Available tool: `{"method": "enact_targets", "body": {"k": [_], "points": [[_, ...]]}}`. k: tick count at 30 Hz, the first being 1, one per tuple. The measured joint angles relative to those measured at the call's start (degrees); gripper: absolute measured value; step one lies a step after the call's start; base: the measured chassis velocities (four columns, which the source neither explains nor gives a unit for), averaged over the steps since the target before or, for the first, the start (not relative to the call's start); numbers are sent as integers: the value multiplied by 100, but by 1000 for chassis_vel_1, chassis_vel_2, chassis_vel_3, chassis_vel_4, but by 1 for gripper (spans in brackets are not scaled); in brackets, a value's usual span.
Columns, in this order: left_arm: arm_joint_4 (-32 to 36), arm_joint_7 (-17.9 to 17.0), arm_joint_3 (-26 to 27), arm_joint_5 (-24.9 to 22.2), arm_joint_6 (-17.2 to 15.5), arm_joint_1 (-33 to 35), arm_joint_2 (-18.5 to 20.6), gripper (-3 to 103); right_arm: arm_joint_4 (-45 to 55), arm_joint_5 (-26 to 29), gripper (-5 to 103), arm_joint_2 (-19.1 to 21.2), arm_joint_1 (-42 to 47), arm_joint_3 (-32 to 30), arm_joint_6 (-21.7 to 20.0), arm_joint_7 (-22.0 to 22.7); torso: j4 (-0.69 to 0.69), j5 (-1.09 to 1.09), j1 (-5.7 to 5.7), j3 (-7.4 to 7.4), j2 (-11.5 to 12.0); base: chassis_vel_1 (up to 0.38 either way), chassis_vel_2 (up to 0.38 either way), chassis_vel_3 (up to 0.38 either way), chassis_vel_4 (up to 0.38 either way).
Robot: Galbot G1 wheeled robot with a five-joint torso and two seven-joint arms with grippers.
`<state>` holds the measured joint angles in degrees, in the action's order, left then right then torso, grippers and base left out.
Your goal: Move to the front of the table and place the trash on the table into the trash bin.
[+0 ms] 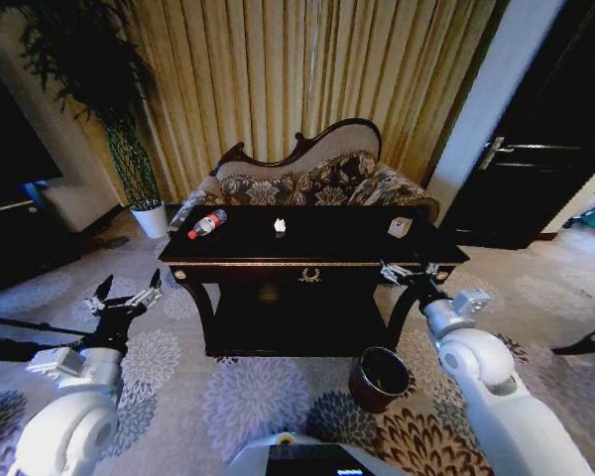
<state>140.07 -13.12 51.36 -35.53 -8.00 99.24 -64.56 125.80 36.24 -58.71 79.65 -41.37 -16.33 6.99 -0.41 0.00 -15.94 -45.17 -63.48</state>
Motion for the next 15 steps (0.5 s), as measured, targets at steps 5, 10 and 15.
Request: {"method": "enact_targets", "body": {"k": [5,10,15], "points": [[30,-21,81,-81,-54,-12,35,100,28,-12,100,-4,-2,20,4,-1,0,0,0,0,0,0,0,0,0],[29,-20,126,-83,-55,1,34,100,41,-10,100,-11,-1,40,19,-3,1,-2,1,1,-1,-57,63,45,-32],[25,-18,134,-84,-55,-1,33,100,43,-8,100,-15,-3,49,32,-5,0,-1,1,0,-1,-117,135,137,-129]]}}
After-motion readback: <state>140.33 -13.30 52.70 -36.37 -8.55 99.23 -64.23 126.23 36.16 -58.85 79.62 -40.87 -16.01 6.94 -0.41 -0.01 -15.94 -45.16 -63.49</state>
